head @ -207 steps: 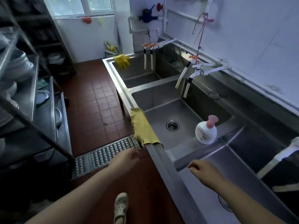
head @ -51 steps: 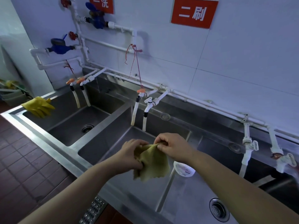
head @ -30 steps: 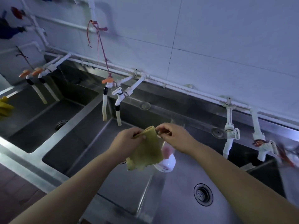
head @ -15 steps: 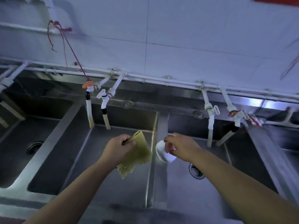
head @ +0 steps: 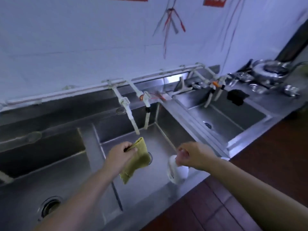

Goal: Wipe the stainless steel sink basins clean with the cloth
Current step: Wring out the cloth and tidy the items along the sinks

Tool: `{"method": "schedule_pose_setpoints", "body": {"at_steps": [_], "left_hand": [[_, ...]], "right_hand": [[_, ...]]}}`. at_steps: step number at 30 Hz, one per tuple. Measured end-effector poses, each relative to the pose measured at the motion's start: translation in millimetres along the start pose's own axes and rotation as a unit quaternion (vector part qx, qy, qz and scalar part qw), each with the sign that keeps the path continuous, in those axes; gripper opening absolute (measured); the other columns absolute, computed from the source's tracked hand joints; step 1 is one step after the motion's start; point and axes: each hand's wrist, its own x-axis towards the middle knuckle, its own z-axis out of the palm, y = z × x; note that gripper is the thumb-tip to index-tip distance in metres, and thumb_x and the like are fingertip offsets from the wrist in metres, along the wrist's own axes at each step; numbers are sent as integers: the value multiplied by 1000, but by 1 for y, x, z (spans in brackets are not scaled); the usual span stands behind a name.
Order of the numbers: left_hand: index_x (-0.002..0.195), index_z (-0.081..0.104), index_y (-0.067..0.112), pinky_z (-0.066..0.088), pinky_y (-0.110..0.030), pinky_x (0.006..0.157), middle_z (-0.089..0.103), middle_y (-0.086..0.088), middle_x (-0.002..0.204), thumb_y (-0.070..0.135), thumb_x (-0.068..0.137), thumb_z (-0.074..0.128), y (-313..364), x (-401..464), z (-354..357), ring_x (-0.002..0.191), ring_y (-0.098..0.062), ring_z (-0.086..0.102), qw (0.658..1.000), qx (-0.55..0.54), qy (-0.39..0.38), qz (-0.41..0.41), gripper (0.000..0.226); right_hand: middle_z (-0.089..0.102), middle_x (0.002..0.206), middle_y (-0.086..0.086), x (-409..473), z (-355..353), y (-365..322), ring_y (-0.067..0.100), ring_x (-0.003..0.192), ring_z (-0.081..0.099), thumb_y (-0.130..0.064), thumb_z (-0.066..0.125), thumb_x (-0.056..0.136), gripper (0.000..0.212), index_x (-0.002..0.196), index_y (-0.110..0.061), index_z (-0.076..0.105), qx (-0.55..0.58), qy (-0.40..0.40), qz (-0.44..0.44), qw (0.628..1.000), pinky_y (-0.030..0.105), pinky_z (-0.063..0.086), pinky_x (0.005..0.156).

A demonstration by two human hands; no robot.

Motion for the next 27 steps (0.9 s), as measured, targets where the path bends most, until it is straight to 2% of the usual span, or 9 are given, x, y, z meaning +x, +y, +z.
{"method": "schedule_pose_setpoints", "body": {"at_steps": [3, 7, 9, 12, 16, 19, 23, 27], "left_hand": [[83, 66, 17, 41, -24, 64, 66, 0, 78, 21, 87, 65, 46, 21, 64, 71, -12, 58, 999, -13, -40, 33, 6], [80, 68, 15, 42, -30, 64, 68, -7, 77, 22, 87, 65, 108, 40, 162, 71, -22, 62, 991, -26, -106, 75, 10], [76, 68, 20, 42, -29, 63, 67, -2, 70, 23, 87, 66, 137, 49, 213, 64, -16, 60, 988, -31, -121, 85, 11], [71, 67, 22, 40, -27, 61, 63, 5, 62, 19, 86, 67, 181, 63, 287, 58, -6, 54, 985, -37, -139, 98, 16], [66, 62, 23, 34, -12, 51, 57, 18, 51, 16, 87, 66, 233, 76, 366, 50, 4, 50, 979, -44, -161, 114, 22], [68, 63, 25, 35, -14, 53, 57, 22, 51, 16, 87, 66, 262, 89, 407, 50, 7, 51, 979, -47, -163, 115, 21], [69, 65, 20, 35, -11, 51, 59, 15, 53, 14, 86, 67, 292, 119, 446, 51, 3, 50, 977, -43, -174, 114, 18], [77, 70, 19, 45, -30, 67, 70, -7, 74, 21, 84, 70, 317, 162, 481, 69, -17, 62, 977, -59, -173, 109, 7]], "right_hand": [[59, 84, -13, -31, -12, 76, 12, 81, 58, -48, 53, 77, 16, 83, -33, 54, -19, 44, 57, 997, 26, 46, 64], [55, 75, -12, -67, -27, 183, 10, 74, 54, -41, 51, 79, 11, 86, -34, 57, -16, 83, 101, 991, 21, 39, 57], [54, 74, -12, -82, -37, 235, 11, 74, 53, -39, 51, 81, 12, 87, -33, 59, -25, 92, 117, 989, 20, 36, 55], [56, 82, -12, -100, -53, 310, 10, 82, 58, -43, 52, 81, 20, 93, -30, 62, -33, 79, 132, 988, 23, 41, 61], [59, 95, -13, -113, -76, 397, 10, 92, 59, -43, 55, 81, 25, 103, -35, 63, -50, 55, 140, 987, 23, 41, 65], [62, 102, -12, -115, -90, 452, 9, 95, 59, -44, 57, 80, 28, 106, -36, 63, -50, 49, 151, 986, 23, 42, 67], [63, 99, -12, -103, -103, 513, 9, 91, 59, -48, 58, 78, 27, 102, -36, 63, -42, 53, 162, 984, 24, 47, 70], [64, 95, -14, -74, -113, 571, 6, 86, 58, -53, 54, 74, 31, 98, -36, 63, -39, 73, 161, 983, 22, 43, 64]]}}
